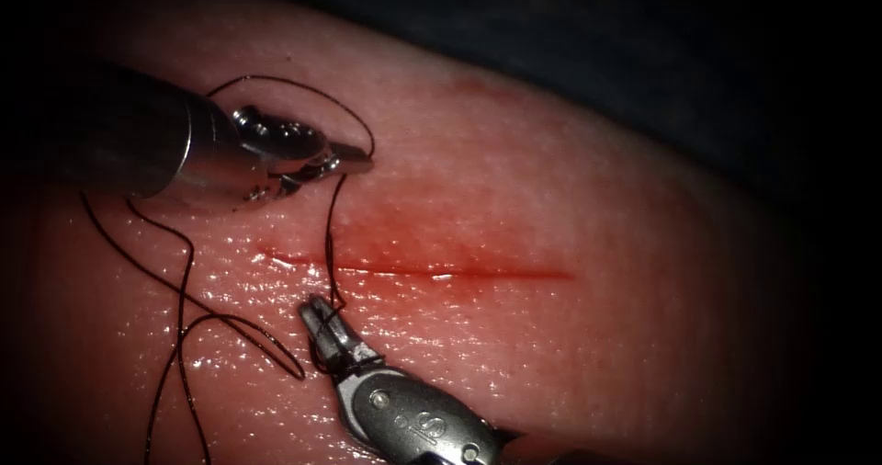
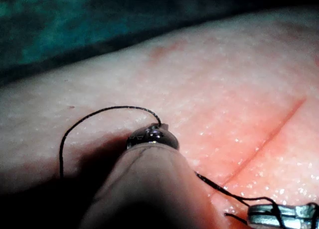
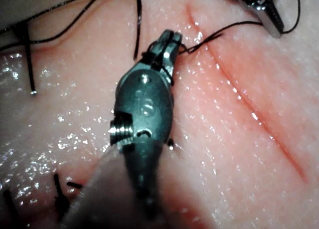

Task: Wound Closure
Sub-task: Regrasp the suture with the left tool, then continue to tension the knot.

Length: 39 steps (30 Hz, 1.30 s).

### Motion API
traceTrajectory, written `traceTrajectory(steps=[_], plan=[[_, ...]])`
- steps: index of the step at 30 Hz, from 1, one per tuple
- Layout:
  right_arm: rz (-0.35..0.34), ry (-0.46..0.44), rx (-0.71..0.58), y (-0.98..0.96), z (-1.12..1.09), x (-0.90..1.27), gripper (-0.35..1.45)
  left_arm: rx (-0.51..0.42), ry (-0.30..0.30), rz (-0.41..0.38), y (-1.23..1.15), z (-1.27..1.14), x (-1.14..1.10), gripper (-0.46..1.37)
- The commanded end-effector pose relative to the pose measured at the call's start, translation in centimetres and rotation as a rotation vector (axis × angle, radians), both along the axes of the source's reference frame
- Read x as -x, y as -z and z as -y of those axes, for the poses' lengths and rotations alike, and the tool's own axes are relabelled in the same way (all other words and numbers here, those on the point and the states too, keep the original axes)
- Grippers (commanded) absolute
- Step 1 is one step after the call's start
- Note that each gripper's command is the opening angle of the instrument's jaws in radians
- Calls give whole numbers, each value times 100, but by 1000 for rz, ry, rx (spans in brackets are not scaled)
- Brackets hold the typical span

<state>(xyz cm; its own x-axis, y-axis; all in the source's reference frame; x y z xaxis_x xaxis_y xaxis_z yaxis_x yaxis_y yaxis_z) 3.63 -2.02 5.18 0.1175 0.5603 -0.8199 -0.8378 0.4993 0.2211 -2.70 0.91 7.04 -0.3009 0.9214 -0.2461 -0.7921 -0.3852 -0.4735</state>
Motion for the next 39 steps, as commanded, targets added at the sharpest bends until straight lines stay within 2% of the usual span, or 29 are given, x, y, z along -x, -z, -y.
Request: traceTrajectory(steps=[1,2,3,4,7,11,15,25,33,39], plan=[[3,-4,1,0,0,0,-35,17,5,61,3,0,-2,-35],[3,-4,1,0,0,0,-35,32,-5,101,6,-2,-3,-35],[2,-4,1,0,0,0,-35,70,-43,205,13,-3,-5,-35],[2,-4,1,0,0,0,-35,91,-53,309,18,-4,-7,-35],[2,-4,1,0,0,0,-35,94,-56,401,28,-9,-10,-35],[1,-1,0,1,0,0,-35,116,-54,425,35,-22,-14,-35],[-23,-12,-26,1,0,0,-35,230,-55,470,41,-44,-18,-35],[-18,-7,-75,3,4,1,-35,381,-94,528,48,-98,-20,-35],[-14,-2,-84,6,7,3,-35,445,-120,500,48,-129,-30,-35],[-14,-2,-82,6,10,2,-35,553,-106,485,41,-158,-32,-35]])
